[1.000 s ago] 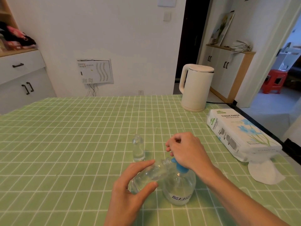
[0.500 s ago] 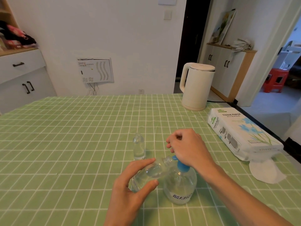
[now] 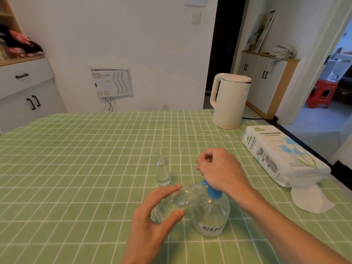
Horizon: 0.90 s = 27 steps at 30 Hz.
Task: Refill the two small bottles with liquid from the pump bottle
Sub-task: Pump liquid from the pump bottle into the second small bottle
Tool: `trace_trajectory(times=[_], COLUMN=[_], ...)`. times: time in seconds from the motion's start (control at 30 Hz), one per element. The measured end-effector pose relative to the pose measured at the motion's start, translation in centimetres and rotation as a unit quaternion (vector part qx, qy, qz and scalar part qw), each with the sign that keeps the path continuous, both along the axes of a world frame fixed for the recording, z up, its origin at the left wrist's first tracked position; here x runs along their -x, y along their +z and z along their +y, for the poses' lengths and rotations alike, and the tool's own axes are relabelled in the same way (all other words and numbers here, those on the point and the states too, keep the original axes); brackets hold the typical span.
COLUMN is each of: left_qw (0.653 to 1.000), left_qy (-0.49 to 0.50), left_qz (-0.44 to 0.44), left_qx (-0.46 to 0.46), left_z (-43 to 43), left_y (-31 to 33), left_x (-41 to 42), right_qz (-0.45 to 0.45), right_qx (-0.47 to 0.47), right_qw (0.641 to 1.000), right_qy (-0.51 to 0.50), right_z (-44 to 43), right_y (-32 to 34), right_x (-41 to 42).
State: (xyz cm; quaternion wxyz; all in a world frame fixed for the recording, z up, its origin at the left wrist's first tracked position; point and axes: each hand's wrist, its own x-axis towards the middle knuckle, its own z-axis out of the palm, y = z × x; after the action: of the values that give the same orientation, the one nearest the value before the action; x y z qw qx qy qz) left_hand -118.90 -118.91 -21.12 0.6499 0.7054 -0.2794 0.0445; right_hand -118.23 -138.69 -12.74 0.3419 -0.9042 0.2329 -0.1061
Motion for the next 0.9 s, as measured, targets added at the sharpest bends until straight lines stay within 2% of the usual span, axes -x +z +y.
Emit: trace_trajectory(times=[0.9], left_qw=[1.000], left_qy=[0.000], left_qz=[-0.003], left_qx=[-0.003], left_z=[-0.2], left_y=[0.0], left_x=[0.0], right_qz=[-0.006], right_qx=[-0.010], right_qw=[1.000], right_qy=[-0.008], right_z=[0.1], right_y=[0.3], right_x=[0.1])
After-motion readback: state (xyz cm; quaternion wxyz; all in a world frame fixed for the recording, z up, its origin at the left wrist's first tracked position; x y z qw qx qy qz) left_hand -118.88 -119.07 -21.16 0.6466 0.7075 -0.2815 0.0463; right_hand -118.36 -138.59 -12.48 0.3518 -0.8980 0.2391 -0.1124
